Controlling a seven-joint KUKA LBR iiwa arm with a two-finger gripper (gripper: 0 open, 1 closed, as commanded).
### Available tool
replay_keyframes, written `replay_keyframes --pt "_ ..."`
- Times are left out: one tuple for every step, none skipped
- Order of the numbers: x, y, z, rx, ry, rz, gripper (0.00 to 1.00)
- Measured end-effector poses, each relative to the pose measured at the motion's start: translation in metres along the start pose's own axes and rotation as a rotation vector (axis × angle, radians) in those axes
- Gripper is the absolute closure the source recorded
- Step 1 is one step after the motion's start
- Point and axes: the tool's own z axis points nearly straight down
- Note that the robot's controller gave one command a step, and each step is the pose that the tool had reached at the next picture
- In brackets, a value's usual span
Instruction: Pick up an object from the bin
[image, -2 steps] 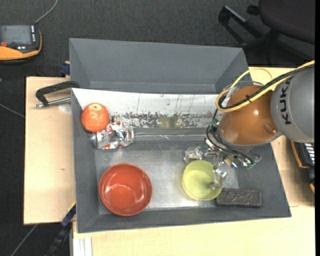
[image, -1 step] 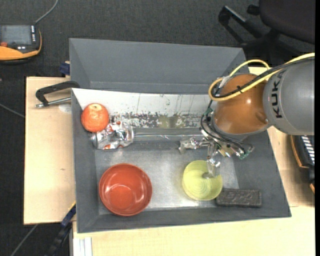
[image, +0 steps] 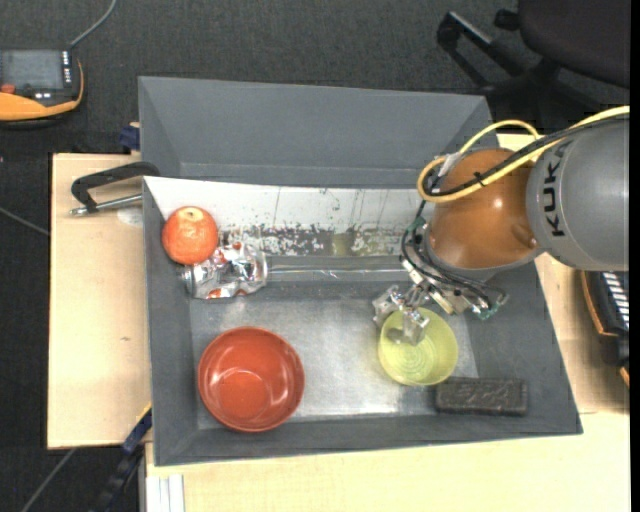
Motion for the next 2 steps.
replay_keyframes --pt "0.0216 0.0274 -0.0278 0.0 -0.002 -0.067 1.0" --pt "0.0214 0.027 -0.0268 0.0 -0.003 -0.066 1.0"
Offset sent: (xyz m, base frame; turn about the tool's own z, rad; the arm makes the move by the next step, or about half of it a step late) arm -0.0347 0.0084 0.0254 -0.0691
